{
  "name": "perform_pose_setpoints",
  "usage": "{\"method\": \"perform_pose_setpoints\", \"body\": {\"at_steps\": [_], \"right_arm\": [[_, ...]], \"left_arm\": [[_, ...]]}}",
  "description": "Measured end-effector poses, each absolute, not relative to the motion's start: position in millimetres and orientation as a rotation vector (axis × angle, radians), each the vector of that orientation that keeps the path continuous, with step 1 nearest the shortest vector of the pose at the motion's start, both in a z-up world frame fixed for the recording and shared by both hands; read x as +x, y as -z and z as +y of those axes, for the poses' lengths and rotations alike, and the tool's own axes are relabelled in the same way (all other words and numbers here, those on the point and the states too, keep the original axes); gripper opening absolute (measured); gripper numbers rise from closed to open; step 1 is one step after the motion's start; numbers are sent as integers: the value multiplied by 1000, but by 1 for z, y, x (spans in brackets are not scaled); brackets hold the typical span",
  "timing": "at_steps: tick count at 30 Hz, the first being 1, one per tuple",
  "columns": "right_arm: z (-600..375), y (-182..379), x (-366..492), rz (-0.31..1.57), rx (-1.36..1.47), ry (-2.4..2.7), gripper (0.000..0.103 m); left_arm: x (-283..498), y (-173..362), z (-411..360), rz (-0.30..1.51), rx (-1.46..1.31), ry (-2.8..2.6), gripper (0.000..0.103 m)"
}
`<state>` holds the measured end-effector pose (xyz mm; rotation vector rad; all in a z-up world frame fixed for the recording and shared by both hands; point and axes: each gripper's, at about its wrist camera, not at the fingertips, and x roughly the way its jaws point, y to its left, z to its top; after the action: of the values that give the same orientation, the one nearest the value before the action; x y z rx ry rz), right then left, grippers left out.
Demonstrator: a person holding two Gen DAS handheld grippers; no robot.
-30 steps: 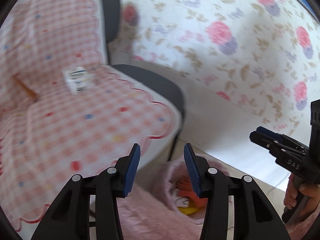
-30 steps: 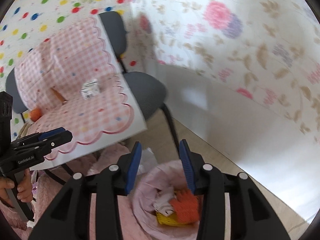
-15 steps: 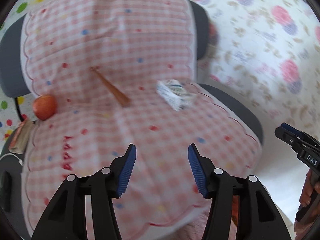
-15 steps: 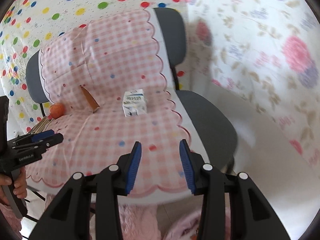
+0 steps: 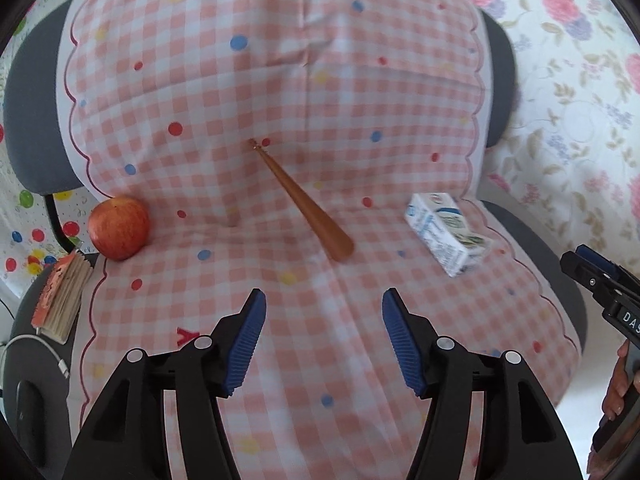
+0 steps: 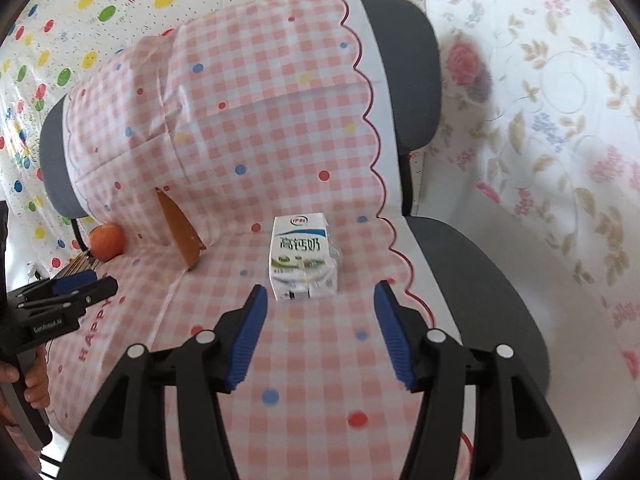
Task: Collect trash
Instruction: 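Move both open tools back over the chair seat, then grasp the brown wooden stick with the left gripper while the right grasps the milk carton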
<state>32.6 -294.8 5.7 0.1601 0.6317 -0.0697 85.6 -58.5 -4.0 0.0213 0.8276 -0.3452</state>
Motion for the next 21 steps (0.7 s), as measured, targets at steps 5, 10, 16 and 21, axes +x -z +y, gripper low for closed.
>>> {"method": "perform_pose_setpoints", "body": {"at_steps": [5, 10, 16, 21], "right_arm": [[-293, 1, 69, 650, 169, 60, 63], [-294, 0, 91, 636, 172, 56, 63], [-297, 10, 108, 653, 167, 59, 63], [-300, 24, 119, 684, 175, 60, 63]], "left_arm": [[128, 19, -62, 869, -38, 300, 67], [165, 30, -76, 896, -90, 272, 67], [200, 45, -87, 931, -114, 233, 56], [220, 54, -88, 957, -128, 210, 45]]}}
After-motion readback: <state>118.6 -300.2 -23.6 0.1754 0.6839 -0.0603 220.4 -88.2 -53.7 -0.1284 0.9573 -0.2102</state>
